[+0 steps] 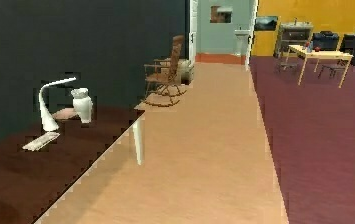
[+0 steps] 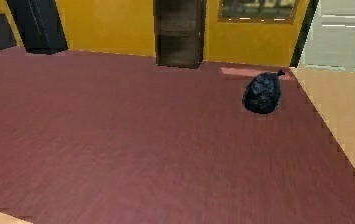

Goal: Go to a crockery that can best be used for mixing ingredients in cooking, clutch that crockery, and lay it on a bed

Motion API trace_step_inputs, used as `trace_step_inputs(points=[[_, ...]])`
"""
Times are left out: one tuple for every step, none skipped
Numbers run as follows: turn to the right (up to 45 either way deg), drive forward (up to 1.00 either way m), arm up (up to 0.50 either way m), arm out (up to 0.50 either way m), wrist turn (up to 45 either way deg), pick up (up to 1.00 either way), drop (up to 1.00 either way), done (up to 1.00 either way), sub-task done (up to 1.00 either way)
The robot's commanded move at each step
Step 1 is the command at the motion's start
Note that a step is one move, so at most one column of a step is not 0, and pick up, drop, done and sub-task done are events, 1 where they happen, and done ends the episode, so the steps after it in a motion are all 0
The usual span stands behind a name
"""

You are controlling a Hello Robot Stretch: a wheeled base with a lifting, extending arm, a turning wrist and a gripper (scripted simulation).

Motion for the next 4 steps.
trace_step_inputs(points=[[0.0, 0.90, 0.00, 0.00, 0.0, 0.00, 0.00, 0.00, 0.00], [-45.0, 0.00, 0.00, 0.00, 0.0, 0.00, 0.00, 0.00, 0.00], [-45.0, 0.00, 0.00, 0.00, 0.0, 0.00, 0.00, 0.00, 0.00], [-45.0, 0.00, 0.00, 0.00, 0.0, 0.00, 0.00, 0.00, 0.00]])
